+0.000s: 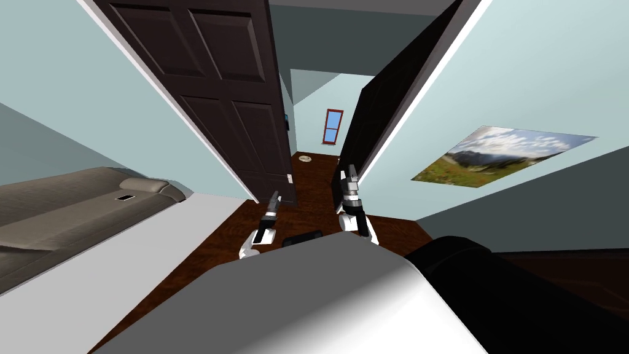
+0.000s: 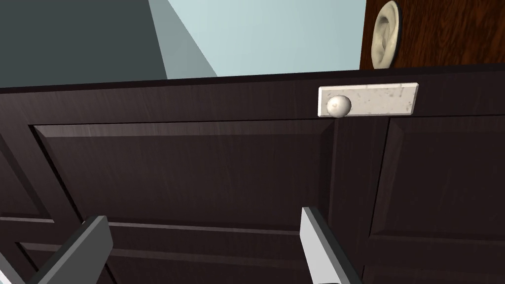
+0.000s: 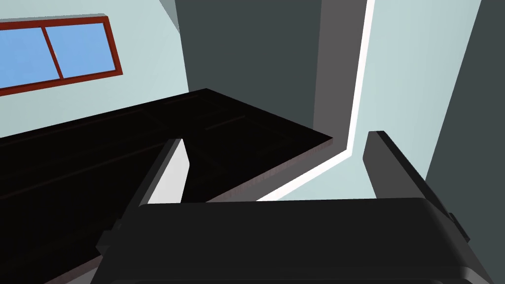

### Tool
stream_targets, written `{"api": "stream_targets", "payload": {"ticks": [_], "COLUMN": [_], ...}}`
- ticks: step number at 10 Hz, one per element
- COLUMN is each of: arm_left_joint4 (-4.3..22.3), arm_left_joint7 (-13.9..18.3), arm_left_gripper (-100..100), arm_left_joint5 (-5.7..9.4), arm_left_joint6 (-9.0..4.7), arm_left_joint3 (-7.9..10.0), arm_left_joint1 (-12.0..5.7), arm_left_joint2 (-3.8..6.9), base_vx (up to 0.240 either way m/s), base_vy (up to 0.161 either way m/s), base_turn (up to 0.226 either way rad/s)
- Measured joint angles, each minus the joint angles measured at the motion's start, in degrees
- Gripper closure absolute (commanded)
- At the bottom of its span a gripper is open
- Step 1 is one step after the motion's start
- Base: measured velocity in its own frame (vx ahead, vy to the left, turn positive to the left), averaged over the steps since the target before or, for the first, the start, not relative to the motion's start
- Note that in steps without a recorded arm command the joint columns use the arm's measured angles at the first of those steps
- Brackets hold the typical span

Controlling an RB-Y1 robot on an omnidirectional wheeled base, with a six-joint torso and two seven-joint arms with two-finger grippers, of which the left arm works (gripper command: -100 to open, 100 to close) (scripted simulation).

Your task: Push the door open

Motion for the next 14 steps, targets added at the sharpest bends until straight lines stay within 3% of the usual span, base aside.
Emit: {"api": "stream_targets", "payload": {"ticks": [3,14], "arm_left_joint4": [4.30,18.55], "arm_left_joint7": [0.33,2.49], "arm_left_gripper": [-100,-100], "arm_left_joint5": [0.13,0.58], "arm_left_joint6": [-1.30,-3.99], "arm_left_joint3": [-0.37,-2.67], "arm_left_joint1": [-1.62,-7.13], "arm_left_joint2": [-0.05,-0.08], "base_vx": [0.072,0.100], "base_vy": [0.024,0.023], "base_turn": [0.000,0.000]}}
